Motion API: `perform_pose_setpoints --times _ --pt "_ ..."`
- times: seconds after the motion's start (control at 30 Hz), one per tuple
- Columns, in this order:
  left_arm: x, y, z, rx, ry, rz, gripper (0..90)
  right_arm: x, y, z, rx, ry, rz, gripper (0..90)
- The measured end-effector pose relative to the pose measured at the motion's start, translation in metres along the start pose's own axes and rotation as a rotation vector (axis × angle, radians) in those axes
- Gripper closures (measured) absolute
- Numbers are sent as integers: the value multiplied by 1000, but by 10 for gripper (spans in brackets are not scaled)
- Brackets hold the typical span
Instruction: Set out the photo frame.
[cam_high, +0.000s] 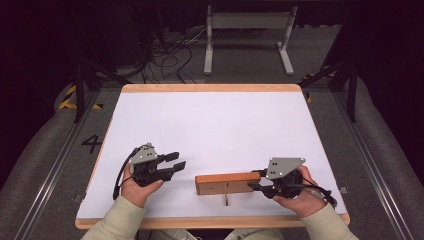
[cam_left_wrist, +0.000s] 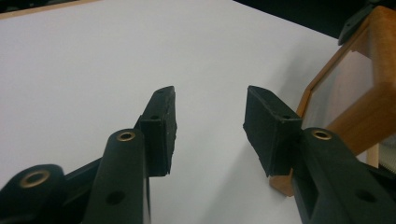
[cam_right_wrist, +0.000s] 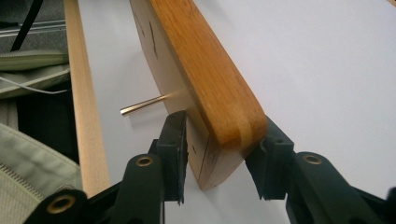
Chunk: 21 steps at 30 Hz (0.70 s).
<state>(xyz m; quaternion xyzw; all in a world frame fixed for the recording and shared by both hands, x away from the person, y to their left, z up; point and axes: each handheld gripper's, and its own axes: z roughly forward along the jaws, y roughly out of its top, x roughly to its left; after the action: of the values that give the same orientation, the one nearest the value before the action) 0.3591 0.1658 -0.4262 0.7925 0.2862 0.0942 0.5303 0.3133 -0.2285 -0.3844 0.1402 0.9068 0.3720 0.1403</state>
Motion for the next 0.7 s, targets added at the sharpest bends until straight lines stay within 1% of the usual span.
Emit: perform_pose_setpoints --times 0.07,0.1,0.17,0.2,0.27,0.33,0.37,0.43,0.53,0.6,0.67,0.7 --pt "0 -1 1 0 6 -7 526 4 -1 -2 6 2 -15 617" --pt "2 -1 1 4 13 4 526 4 -1 -2 6 2 -15 617" --pt "4 -3 2 8 35 10 519 8 -1 -3 12 8 -21 612" --pt "5 -4 2 11 37 8 515 10 -2 -4 19 16 -28 606" --pt "7 -6 3 14 44 2 513 13 -3 -4 29 27 -29 593" --pt "7 -6 3 19 44 5 512 17 -4 -3 53 44 -28 566" --pt "7 -6 3 19 44 7 507 19 -5 -3 61 43 -37 563" --pt "7 -6 4 16 43 11 491 20 -5 -3 68 33 -36 559" --pt "8 -6 5 17 47 15 473 19 -7 -4 69 25 -22 504" --pt "8 -7 4 19 52 10 464 18 -9 -5 72 25 -6 479" --pt "9 -7 5 20 55 10 458 14 -15 -3 111 30 34 464" --pt "9 -7 5 22 56 8 457 13 -19 -1 144 32 54 483"
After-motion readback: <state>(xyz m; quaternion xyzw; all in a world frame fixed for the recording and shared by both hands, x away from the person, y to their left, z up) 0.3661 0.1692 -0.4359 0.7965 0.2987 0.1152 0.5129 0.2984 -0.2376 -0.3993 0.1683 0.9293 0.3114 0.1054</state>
